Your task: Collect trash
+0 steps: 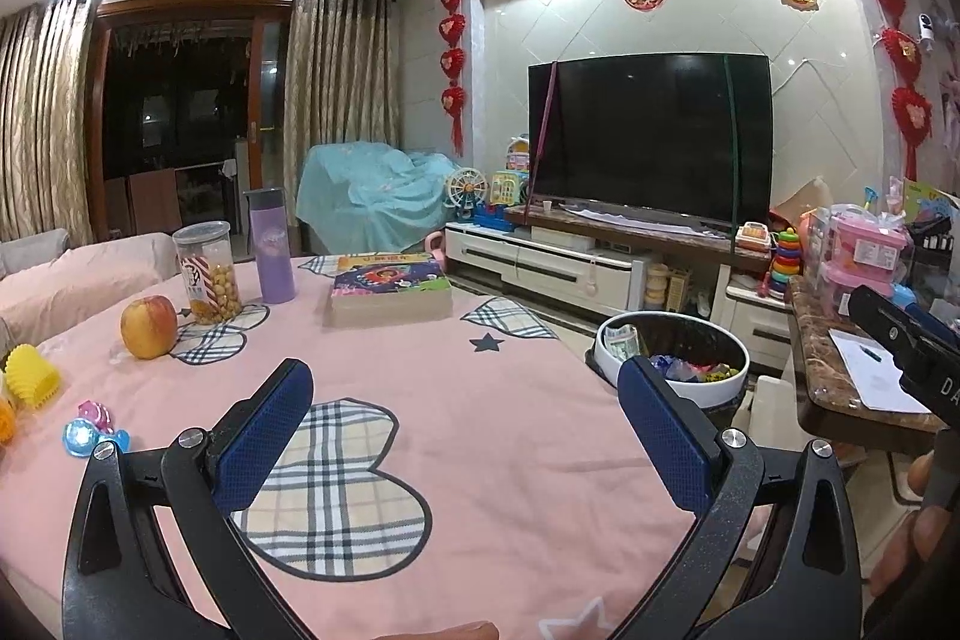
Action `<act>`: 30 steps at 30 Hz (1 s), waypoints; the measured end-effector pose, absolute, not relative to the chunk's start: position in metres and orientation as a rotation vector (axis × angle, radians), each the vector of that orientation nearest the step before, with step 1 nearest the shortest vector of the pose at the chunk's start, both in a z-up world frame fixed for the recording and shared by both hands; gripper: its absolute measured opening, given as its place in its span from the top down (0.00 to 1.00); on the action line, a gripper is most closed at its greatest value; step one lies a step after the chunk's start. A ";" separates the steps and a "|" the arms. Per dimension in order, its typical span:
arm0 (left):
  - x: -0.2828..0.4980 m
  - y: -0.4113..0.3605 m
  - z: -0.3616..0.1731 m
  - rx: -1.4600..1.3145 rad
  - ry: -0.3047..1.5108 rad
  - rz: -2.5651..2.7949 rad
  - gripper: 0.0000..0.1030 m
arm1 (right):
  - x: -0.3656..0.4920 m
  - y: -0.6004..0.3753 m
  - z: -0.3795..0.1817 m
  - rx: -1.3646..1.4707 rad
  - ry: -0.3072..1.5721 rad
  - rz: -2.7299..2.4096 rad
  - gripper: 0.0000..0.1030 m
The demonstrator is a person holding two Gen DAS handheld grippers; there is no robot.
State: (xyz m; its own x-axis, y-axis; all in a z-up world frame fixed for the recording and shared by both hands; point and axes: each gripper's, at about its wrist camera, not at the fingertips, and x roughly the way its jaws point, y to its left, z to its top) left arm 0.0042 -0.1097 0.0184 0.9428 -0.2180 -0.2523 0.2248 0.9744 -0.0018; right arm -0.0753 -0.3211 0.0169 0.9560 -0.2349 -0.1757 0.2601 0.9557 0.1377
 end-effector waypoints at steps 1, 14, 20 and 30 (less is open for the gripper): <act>0.004 -0.110 0.018 0.027 0.252 -0.224 0.00 | -0.076 -0.321 0.017 0.161 0.159 -0.253 0.00; 0.002 -0.111 0.019 0.024 0.250 -0.227 0.00 | -0.074 -0.317 0.021 0.157 0.162 -0.244 0.00; 0.003 -0.110 0.018 0.021 0.255 -0.228 0.00 | -0.074 -0.316 0.020 0.150 0.161 -0.237 0.00; 0.004 -0.110 0.018 0.018 0.260 -0.230 0.00 | -0.074 -0.316 0.019 0.151 0.160 -0.234 0.00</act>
State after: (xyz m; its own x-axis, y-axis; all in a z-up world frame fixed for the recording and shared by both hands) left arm 0.0043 -0.1100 0.0175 0.9404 -0.2228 -0.2570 0.2274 0.9737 -0.0122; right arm -0.0744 -0.3158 0.0190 0.9600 -0.2184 -0.1751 0.2424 0.9614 0.1302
